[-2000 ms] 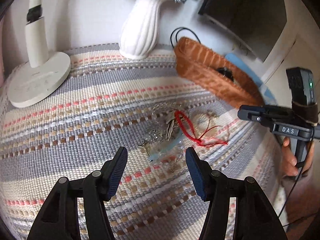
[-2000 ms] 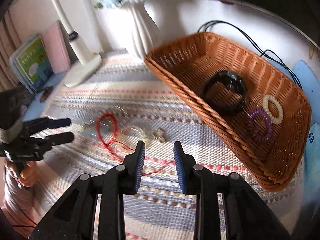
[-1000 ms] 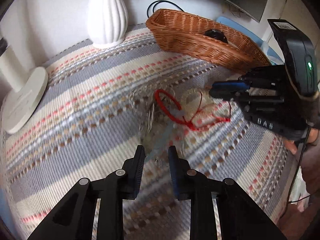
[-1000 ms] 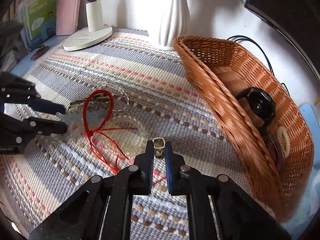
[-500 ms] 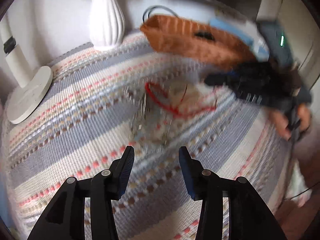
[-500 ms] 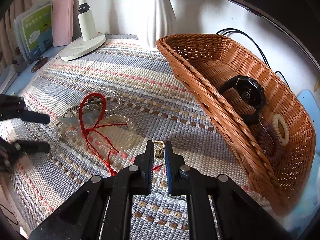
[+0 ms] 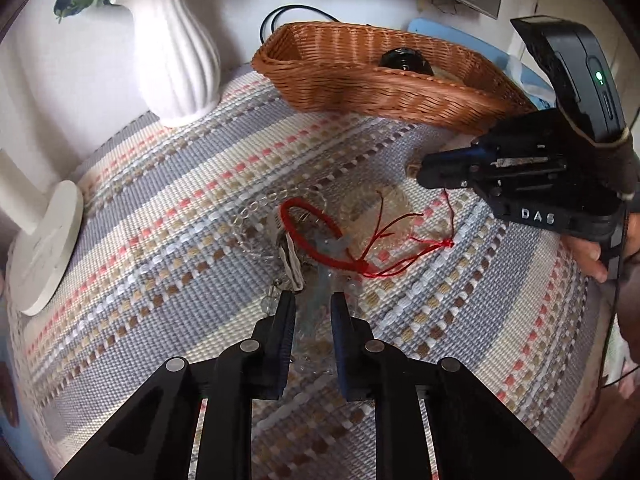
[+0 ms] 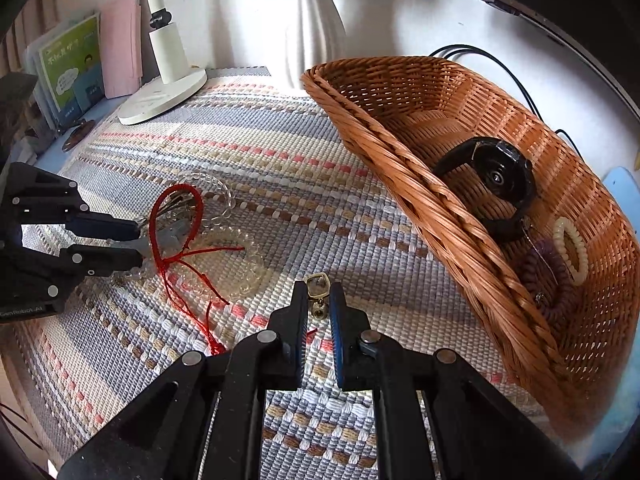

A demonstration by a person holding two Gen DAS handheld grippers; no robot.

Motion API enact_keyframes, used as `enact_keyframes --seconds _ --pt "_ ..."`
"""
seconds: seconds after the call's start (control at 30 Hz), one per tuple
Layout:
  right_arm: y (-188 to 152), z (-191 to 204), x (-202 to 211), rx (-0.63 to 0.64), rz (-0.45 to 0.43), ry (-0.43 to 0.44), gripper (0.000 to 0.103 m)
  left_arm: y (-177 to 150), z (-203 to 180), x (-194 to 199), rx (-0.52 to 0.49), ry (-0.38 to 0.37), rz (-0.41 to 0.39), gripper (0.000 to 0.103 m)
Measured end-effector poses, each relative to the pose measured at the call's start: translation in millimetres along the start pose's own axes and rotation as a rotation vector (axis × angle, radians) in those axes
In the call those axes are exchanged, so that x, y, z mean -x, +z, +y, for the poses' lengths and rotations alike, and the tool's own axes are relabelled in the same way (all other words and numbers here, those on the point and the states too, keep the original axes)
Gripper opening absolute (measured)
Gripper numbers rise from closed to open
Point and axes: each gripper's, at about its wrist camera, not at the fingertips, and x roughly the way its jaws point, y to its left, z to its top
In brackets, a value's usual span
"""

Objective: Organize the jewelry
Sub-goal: 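Carry both items into the basket and open both tools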

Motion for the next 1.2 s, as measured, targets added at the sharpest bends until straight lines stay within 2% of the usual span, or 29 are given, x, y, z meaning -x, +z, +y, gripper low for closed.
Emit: enact_keyframes --seconds 0.07,0.13,0.23,0.37,0.43,0.53,0.6,0.7,0.77,0.83,0.97,1.07,1.2 --pt "-0.6 -0.8 1.7 0.001 -0.004 0.005 0.012 -0.3 -2.5 -2.2 0.002 0.003 0.0 0.008" --pt "-1.1 0.5 8.1 0.005 -0.021 -0.001 0.012 -1.6 -7.1 -2.2 0.004 0.027 -0.005 0.008" --pt "-2.3 1.5 23.4 0.008 -0.051 0.005 0.012 -7.2 -6.1 8.7 0.037 0.012 -0.022 0.008" --pt "-8.2 -1.6 54.0 -0.005 -0.085 0.064 0.012 -13.3 -0.3 49.5 0.093 -0.055 -0.101 0.008" --pt "-9.4 -6.2 71.6 -0.022 -0.108 0.106 0.012 -10.9 -2.3 69.4 0.099 -0.066 -0.146 0.008" --pt "-8.2 -20.7 100.7 -0.067 -0.157 0.167 0.012 4.4 -9.4 93.5 0.089 -0.085 -0.204 0.008" --pt "-4.3 -34.6 116.5 -0.101 -0.189 0.17 0.012 20.5 -16.7 102.7 0.075 -0.087 -0.239 0.008" --pt "6.1 -70.0 137.2 -0.183 -0.248 0.154 0.012 53.9 -24.9 106.5 0.06 -0.129 -0.277 0.008" --pt "11.8 -94.7 143.2 -0.239 -0.275 0.115 0.012 83.9 -29.2 98.5 0.051 -0.153 -0.29 0.008" --pt "15.4 -124.9 140.0 -0.314 -0.282 0.112 0.012 109.1 -32.5 86.9 0.054 -0.186 -0.288 0.008" --pt "18.7 -170.1 112.6 -0.417 -0.25 0.056 0.012 158.8 -35.8 40.1 0.084 -0.268 -0.231 0.008" --pt "17.0 -187.3 88.4 -0.442 -0.215 0.0 0.012 178.9 -43.2 6.7 0.089 -0.266 -0.192 0.008" --pt "9.9 -194.5 64.3 -0.457 -0.182 0.007 0.012 191.3 -48.1 -29.6 0.117 -0.231 -0.162 0.008"
